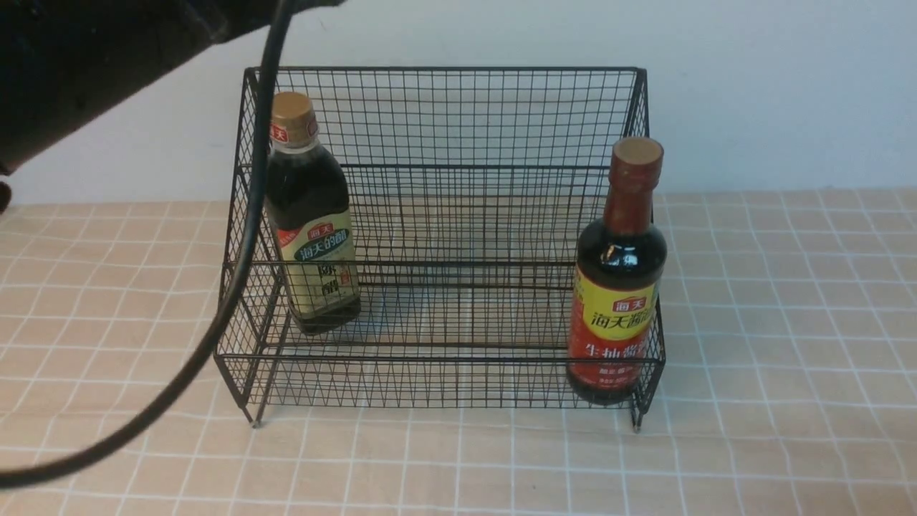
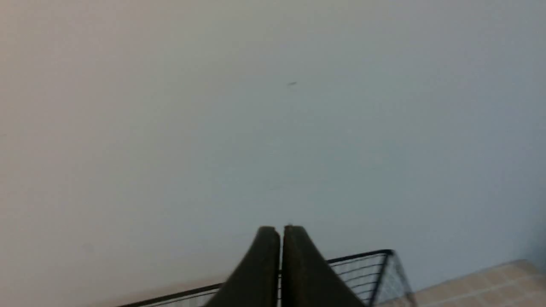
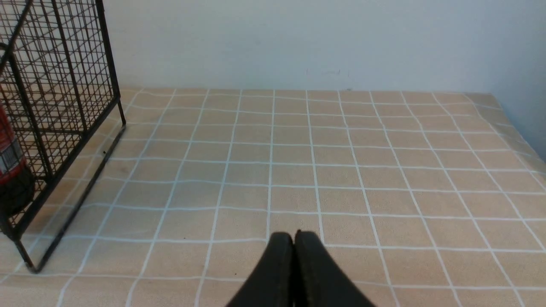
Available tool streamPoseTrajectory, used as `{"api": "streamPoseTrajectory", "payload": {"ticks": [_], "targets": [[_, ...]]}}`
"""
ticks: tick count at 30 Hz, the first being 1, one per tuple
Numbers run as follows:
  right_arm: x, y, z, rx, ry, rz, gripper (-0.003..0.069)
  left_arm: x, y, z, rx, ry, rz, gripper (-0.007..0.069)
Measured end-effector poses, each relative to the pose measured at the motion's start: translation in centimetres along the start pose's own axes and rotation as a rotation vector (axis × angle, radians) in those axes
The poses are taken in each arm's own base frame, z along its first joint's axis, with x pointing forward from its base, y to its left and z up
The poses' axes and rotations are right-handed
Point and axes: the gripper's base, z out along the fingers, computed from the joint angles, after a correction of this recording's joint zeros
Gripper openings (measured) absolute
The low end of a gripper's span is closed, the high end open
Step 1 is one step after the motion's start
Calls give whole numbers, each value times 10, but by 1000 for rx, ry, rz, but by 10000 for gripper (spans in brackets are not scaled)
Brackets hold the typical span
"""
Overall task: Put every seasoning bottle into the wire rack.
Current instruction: Use the left arm to put the condiment bottle back on the shelf
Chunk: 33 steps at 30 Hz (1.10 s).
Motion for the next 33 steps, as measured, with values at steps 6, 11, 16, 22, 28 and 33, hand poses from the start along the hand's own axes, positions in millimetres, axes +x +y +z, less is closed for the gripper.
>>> {"api": "streamPoseTrajectory", "payload": {"ticks": [6,11,16,22,28,33], "targets": [[0,0,0,0,0,0,-15,12,-27,-4,311,21,-9,-7],[0,0,0,0,0,0,-15,31,-50,-16,594,137,-135,-7],[0,0,0,0,0,0,-15,62,-57,-29,706,441,-109,-7],[0,0,0,0,0,0,-15,89,-15,-33,385,806,-180,-7],[0,0,0,0,0,2,-15,83,38,-22,36,699,-245,-7],[0,0,0,0,0,3,-15,82,49,-9,-9,604,-195,-7]]}}
